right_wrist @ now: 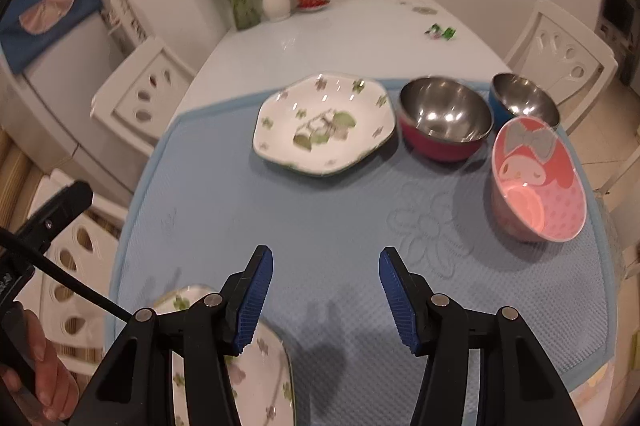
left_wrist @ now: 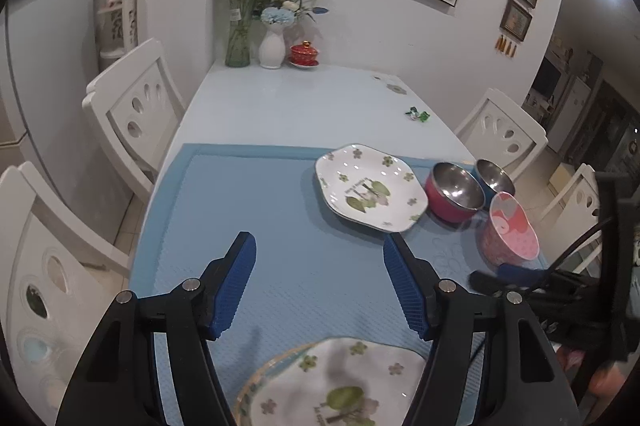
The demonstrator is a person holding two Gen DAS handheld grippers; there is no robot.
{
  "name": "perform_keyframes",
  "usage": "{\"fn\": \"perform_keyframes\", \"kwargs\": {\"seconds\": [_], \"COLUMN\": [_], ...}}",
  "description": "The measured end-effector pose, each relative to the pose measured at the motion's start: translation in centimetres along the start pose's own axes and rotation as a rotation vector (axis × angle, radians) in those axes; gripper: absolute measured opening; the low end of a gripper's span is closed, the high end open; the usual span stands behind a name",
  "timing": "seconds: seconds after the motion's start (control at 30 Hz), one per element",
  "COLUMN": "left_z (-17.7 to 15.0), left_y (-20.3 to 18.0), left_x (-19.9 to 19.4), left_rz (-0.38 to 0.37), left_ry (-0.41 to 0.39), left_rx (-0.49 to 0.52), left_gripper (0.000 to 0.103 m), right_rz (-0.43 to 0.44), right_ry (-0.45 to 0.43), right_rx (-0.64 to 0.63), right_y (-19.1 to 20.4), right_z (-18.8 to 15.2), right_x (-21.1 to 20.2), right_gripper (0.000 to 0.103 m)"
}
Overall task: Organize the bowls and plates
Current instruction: 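Move both grippers toward the smaller hexagonal plate beside the steel bowls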
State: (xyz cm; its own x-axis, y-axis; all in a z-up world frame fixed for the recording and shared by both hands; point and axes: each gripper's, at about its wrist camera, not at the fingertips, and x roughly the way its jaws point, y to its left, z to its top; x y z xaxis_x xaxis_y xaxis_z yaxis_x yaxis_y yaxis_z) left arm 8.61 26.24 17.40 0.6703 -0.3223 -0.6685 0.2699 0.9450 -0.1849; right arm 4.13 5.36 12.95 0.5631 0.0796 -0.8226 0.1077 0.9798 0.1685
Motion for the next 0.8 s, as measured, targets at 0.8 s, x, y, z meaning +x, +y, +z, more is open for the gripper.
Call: {"fn": "perform_keyframes", "kwargs": {"seconds": [0.8], "left_z": [-2.5], "left_y": [-1.2], "left_x": [-1.2], "left_rz": [-0.055], "left_ry": [0.037], "left_rx": [-0.031], "left_gripper": [0.064], "right_rz": [0.093], "right_ry": [0.137], "right_rx": [-0.009], "right_y": [2.4], "right_z": [-3.4], "right_x": [0.9], "right_gripper": [0.054]}}
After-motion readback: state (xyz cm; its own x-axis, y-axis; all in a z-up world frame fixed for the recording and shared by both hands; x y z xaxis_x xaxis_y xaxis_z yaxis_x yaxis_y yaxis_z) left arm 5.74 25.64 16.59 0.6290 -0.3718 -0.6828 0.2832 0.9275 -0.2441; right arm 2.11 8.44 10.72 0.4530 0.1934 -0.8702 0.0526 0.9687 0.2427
